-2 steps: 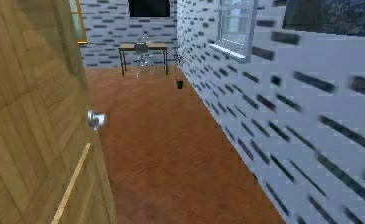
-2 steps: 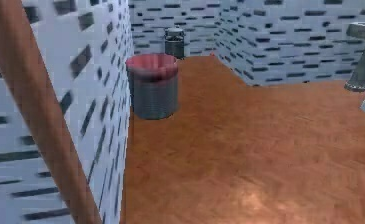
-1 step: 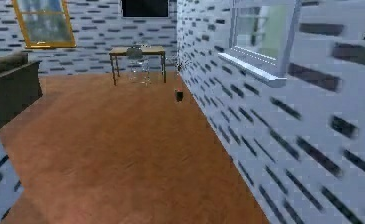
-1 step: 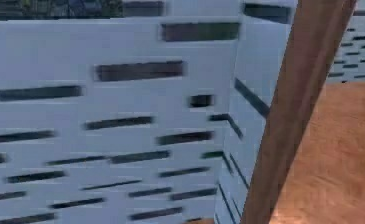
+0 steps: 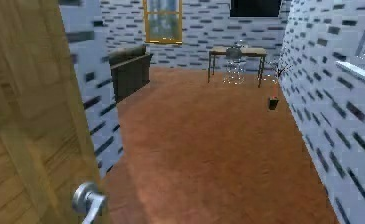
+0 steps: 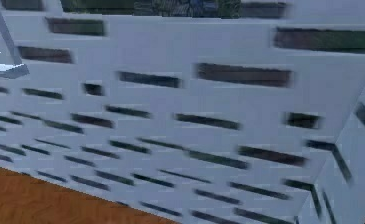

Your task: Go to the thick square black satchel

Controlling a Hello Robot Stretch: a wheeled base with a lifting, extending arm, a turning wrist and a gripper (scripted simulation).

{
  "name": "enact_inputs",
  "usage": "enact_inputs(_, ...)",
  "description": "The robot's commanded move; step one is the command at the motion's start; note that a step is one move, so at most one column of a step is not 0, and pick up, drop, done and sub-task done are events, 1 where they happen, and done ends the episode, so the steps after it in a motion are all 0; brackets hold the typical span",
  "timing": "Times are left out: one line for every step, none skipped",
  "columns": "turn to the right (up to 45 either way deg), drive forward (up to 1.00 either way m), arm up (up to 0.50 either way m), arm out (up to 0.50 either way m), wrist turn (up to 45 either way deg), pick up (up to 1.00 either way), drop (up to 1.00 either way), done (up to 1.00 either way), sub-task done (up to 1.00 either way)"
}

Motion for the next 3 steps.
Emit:
enact_inputs(0.0,1.0,0.0,0.0,0.0,0.0,0.0,0.0,0.0)
enact_inputs(0.0,1.0,0.0,0.0,0.0,0.0,0.0,0.0,0.0)
enact_inputs(0.0,1.0,0.0,0.0,0.0,0.0,0.0,0.0,0.0)
